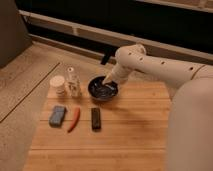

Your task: Pick up the ceramic bowl

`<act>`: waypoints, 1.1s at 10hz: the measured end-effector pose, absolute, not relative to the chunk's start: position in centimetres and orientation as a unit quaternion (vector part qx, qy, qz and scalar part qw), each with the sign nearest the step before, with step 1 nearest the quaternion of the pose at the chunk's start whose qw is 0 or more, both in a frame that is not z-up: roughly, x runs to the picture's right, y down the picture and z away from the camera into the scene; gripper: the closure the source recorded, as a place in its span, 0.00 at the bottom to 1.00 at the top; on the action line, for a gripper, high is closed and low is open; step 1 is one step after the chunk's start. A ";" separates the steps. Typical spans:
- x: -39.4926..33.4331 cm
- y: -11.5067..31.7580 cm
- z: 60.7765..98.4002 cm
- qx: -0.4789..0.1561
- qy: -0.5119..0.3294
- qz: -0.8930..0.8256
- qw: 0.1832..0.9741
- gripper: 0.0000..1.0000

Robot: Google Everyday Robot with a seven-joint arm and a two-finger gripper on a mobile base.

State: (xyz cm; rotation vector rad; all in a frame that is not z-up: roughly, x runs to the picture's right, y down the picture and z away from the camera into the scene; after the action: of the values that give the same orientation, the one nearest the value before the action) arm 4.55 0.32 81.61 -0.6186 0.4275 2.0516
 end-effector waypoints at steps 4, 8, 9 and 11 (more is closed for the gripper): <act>5.8 1.8 83.8 -0.247 0.213 0.823 0.466 0.35; 5.5 3.7 85.3 -0.249 0.245 0.815 0.463 0.35; 5.0 4.2 85.8 -0.256 0.251 0.814 0.457 0.35; 3.9 5.0 86.5 -0.265 0.259 0.808 0.458 0.46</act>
State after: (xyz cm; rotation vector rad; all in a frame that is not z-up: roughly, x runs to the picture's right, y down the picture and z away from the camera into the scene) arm 3.88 5.01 86.55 -0.6533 0.6377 1.9896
